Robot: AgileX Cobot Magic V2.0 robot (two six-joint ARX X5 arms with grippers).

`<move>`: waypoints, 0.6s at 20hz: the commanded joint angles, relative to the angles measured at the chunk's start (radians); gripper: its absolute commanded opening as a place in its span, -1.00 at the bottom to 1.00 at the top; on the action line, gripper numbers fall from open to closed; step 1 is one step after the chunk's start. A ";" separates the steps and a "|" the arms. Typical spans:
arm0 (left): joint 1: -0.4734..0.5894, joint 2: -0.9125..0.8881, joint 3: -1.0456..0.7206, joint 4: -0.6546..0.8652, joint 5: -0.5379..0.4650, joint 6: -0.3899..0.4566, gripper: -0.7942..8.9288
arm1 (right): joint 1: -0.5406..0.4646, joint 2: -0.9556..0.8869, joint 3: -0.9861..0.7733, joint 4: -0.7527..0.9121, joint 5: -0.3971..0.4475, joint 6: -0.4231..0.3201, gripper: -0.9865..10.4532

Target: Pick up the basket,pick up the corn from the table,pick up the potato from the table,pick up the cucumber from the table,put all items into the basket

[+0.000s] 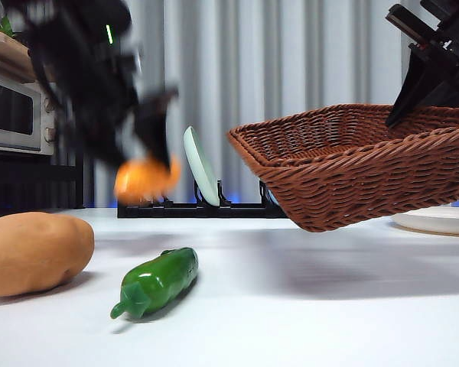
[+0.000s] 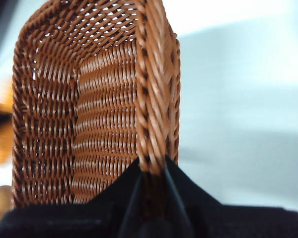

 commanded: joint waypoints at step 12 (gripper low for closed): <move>-0.395 -0.171 0.011 0.091 -0.152 -0.126 -0.85 | 0.202 0.019 0.008 0.125 -0.007 0.153 -0.85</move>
